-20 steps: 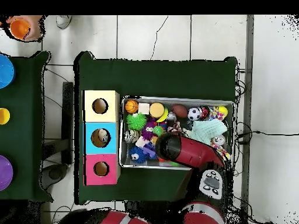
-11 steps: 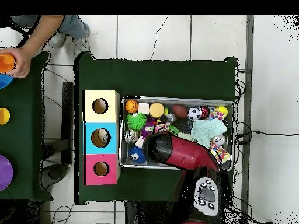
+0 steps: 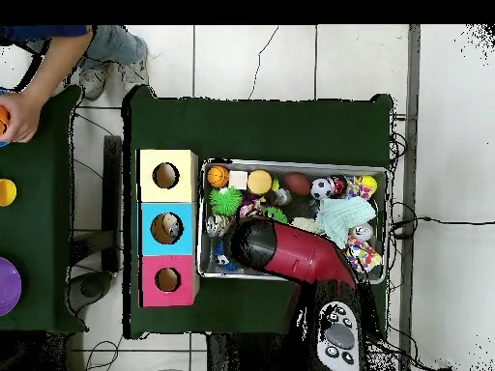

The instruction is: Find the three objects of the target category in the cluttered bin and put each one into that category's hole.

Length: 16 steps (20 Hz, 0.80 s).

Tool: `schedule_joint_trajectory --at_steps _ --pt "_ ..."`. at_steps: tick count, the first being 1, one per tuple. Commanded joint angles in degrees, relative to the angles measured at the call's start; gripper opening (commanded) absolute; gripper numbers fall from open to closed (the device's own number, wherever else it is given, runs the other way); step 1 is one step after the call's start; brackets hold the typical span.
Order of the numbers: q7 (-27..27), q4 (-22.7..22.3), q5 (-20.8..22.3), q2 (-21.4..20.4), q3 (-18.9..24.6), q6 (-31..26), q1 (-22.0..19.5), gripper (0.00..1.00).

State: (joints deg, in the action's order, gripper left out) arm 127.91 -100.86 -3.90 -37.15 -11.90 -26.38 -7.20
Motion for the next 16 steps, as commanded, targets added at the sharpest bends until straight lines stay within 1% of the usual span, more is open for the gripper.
schedule_joint_trajectory --at_steps 1,5,8,9,10,11,12,13,16 --pt "6.7 -4.0 -3.7 -0.3 6.8 -5.1 0.1 0.00" --pt "6.3 -5.5 -4.3 0.8 8.3 -2.2 -1.0 0.00" --pt "5.4 -6.6 -4.2 3.1 11.0 1.8 -2.5 0.00" --pt "6.1 -7.4 -4.3 4.9 12.2 5.1 -3.0 0.00" --pt "6.6 -7.6 -4.1 5.9 12.6 6.8 -3.0 0.00" --pt "8.0 -7.4 -3.5 7.8 12.4 10.1 -2.3 0.00" --pt "8.8 -7.3 -3.4 8.9 12.4 11.4 -2.0 0.00" --pt "10.0 -7.3 -3.4 10.4 12.5 13.9 -1.6 0.00" --pt "12.4 -7.0 -4.1 12.4 11.8 17.1 -0.1 0.00"
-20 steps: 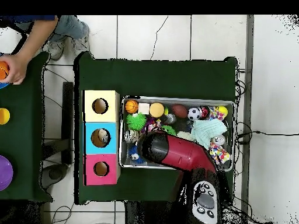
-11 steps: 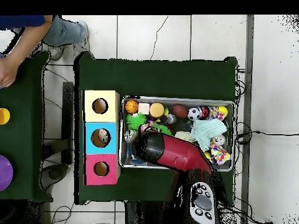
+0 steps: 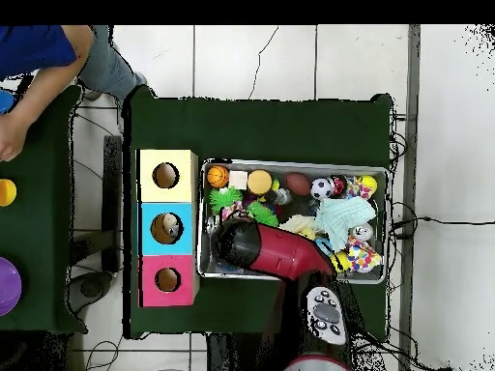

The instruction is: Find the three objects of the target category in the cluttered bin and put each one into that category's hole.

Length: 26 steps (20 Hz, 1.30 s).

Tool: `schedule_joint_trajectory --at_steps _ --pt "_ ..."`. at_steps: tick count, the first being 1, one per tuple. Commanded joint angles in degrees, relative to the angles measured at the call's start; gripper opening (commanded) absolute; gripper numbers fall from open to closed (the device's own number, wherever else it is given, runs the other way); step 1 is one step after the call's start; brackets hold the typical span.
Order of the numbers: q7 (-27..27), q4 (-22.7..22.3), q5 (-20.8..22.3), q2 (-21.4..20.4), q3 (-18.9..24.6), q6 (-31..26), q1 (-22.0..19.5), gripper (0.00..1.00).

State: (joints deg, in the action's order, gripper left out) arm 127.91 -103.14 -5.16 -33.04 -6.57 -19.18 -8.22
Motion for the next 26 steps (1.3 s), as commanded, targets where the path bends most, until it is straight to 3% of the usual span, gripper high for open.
schedule_joint_trajectory --at_steps 1,8,9,14,16,20,23,26 --pt "12.7 -4.7 -3.0 8.8 6.5 11.1 1.2 0.00" --pt "12.7 -4.2 -4.5 12.5 5.7 15.9 2.6 0.00" --pt "12.0 -4.4 -5.0 12.6 5.8 15.7 2.5 1.00" --pt "11.9 -3.9 -6.7 12.7 3.6 14.2 4.5 1.00" --pt "12.9 -3.6 -9.2 11.5 -0.2 10.3 7.9 1.00" --pt "13.1 -4.0 -11.7 7.7 -2.6 7.1 10.3 1.00" --pt "10.8 -1.5 -11.3 1.3 -5.1 -4.7 11.1 1.00" --pt "9.3 2.1 -10.0 -2.1 -7.5 -13.1 11.3 1.00"
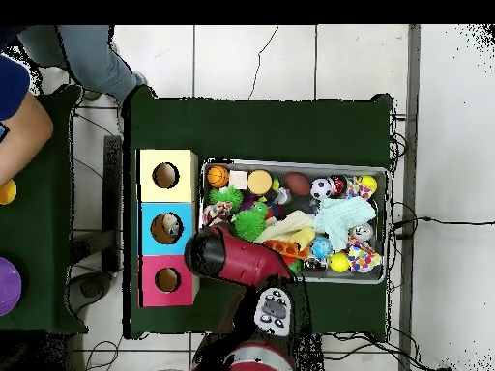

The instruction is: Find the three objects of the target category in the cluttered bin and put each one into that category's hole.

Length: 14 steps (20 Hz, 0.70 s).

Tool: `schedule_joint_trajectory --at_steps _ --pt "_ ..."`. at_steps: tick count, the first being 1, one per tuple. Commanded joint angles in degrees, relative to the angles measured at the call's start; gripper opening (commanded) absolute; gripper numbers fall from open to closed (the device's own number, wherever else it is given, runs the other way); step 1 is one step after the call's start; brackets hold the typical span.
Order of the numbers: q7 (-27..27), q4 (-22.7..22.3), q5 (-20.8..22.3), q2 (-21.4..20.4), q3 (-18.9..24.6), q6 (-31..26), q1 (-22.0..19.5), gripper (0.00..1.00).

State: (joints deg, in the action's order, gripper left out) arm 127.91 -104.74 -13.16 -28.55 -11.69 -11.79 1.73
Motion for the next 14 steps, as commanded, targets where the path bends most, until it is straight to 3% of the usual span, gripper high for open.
schedule_joint_trajectory --at_steps 1,3,7,14 --pt "9.0 4.6 -1.6 -7.4 -2.4 -22.9 1.1 1.00" --pt "8.3 6.6 -0.9 -8.7 -2.5 -27.5 0.6 1.00" --pt "6.7 7.6 -0.7 -9.5 -1.0 -29.3 -1.4 1.00" --pt "6.7 6.6 1.4 -8.1 -1.4 -22.3 -1.0 1.00"
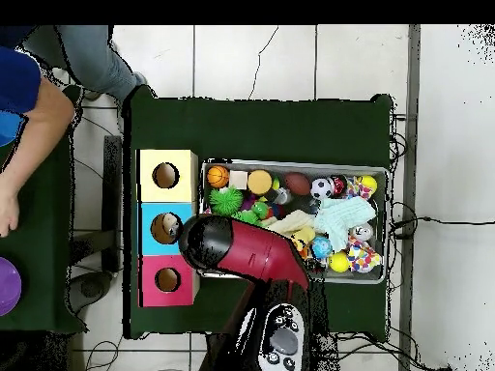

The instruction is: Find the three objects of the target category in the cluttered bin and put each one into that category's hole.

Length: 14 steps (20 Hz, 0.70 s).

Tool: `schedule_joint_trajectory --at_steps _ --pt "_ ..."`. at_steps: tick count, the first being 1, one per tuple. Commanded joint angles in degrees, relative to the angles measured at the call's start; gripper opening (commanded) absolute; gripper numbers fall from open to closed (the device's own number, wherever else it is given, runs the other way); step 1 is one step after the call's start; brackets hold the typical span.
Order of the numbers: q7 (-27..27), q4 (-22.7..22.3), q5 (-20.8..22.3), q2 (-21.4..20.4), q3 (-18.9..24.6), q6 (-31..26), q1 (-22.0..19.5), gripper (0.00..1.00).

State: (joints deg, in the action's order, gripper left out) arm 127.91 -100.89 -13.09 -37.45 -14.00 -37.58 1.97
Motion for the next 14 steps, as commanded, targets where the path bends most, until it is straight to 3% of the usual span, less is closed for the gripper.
schedule_joint_trajectory --at_steps 1,4,10,14 --pt "6.5 3.0 1.9 0.8 0.5 4.1 -1.0 1.00" --pt "5.8 4.6 3.4 1.2 -0.9 4.9 -0.6 1.00" --pt "3.0 11.2 12.5 4.2 -10.1 9.6 2.0 1.00" --pt "-1.7 13.4 18.1 4.1 -10.7 9.3 -0.1 1.00"
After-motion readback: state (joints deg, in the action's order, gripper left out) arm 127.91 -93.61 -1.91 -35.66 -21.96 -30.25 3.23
